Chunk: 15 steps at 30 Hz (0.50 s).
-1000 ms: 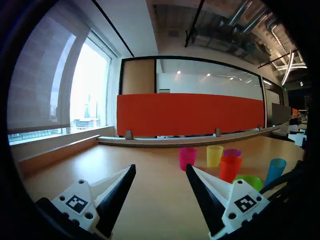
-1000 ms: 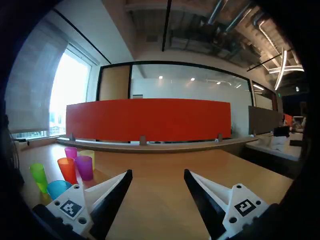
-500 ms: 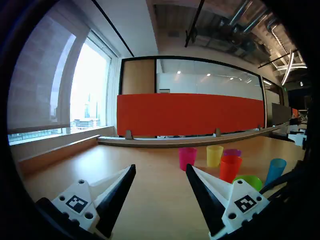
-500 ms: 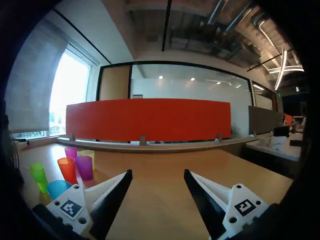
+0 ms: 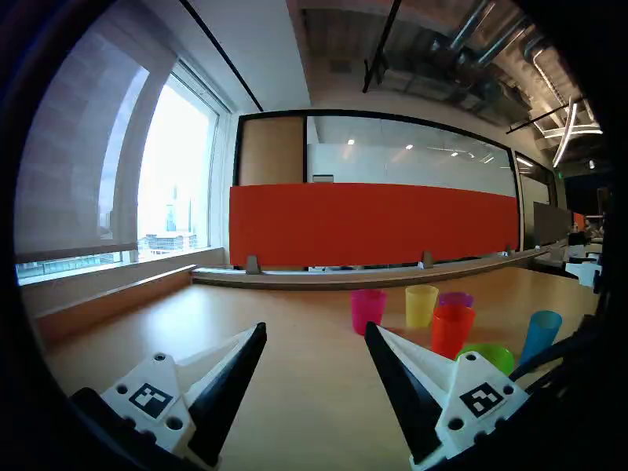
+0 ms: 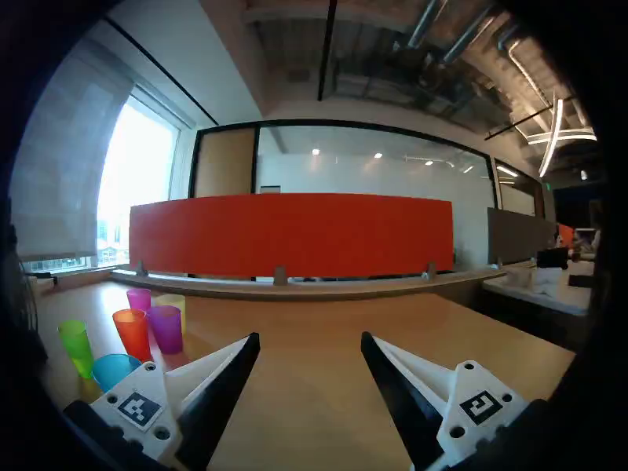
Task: Pour water
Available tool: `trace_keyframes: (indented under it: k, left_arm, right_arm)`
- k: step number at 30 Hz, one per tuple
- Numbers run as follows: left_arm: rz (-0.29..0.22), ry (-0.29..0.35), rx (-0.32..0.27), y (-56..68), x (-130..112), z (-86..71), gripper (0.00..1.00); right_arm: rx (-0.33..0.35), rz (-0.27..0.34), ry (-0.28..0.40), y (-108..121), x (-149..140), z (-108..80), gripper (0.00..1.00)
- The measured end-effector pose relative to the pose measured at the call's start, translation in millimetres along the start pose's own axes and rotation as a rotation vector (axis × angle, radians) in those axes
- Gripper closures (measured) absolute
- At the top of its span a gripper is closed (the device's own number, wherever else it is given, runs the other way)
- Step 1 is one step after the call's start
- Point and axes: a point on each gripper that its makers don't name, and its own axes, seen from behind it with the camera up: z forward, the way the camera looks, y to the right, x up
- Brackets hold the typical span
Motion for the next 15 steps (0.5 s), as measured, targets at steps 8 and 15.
trace_keyframes:
  k: [8,15]
  left_arm:
    - [0.000,0.000,0.000,-0.5,1.5,-0.3,0.07]
    - [0.000,-0.001,0.000,-1.2,3.4,-1.0,0.07]
  right_arm:
    - [0.000,0.000,0.000,-0.2,0.1,-0.2,0.00]
    - [0.000,0.000,0.000,-0.5,-0.3,-0.4,0.00]
